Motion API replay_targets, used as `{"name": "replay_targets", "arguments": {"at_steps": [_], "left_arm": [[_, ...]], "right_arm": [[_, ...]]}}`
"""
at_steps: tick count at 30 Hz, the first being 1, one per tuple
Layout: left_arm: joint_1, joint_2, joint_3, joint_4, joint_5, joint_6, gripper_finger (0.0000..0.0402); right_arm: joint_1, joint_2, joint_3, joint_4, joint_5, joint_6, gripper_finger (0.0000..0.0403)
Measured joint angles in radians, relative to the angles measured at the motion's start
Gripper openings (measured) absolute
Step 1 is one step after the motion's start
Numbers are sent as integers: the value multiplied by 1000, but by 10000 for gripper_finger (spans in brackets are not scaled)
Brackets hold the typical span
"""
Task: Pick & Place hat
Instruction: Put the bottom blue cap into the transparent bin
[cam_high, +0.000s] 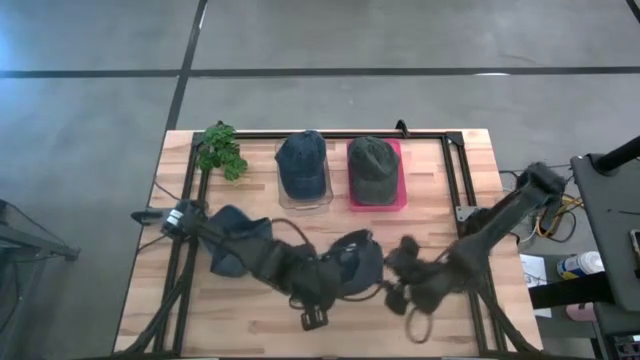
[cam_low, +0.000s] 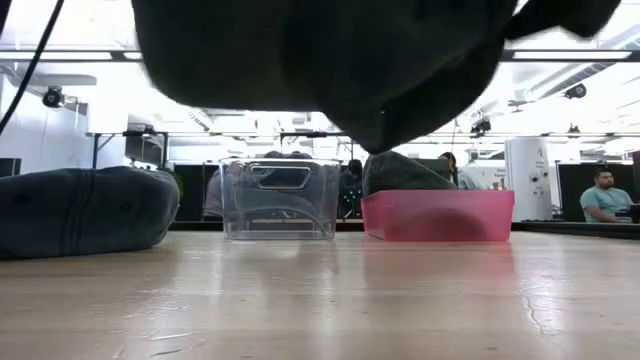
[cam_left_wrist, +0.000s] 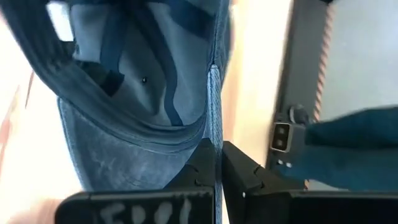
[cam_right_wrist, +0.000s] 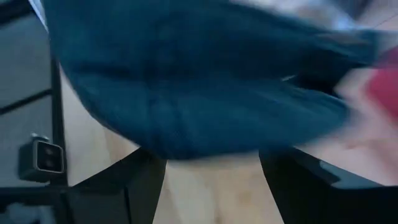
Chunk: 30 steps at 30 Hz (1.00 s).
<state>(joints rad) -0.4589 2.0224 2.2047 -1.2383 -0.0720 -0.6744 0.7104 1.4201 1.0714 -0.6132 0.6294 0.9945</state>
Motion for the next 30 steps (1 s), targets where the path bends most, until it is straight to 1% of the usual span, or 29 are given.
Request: {"name": "replay_targets", "arguments": {"at_steps": [4,6,9,13,15,17,19,21,23,26,28,30], "left_arm": [[49,-11,37,12,60,132,5],[69,-17,62,41,61,211,5],[99,-31,94,16,49,313,5],[131,-53,111,31,45,460,5],[140,-56,128,38,68,540,5],[153,-58,141,69,116,588,5],[164,-60,149,86,144,615,5],[176,-60,149,112,165,645,5],[188,-60,148,160,169,673,5],[205,-60,148,208,194,704,5],[214,-60,148,226,197,718,5],[216,-60,147,220,199,742,5]], "right_arm": [[17,-160,-2,-128,51,73,243],[18,-214,-3,-138,55,66,239],[16,-274,2,-196,50,53,232],[16,-364,28,-357,94,161,224],[16,-398,30,-430,130,217,222],[16,-429,26,-443,173,249,220],[11,-450,21,-384,195,223,219],[-10,-441,10,-253,154,120,219],[-41,-407,-2,-150,32,23,219],[-84,-331,-11,-161,-176,-6,218],[-91,-295,-11,-172,-249,-8,218],[-86,-280,-7,-199,-262,-9,218]]}}
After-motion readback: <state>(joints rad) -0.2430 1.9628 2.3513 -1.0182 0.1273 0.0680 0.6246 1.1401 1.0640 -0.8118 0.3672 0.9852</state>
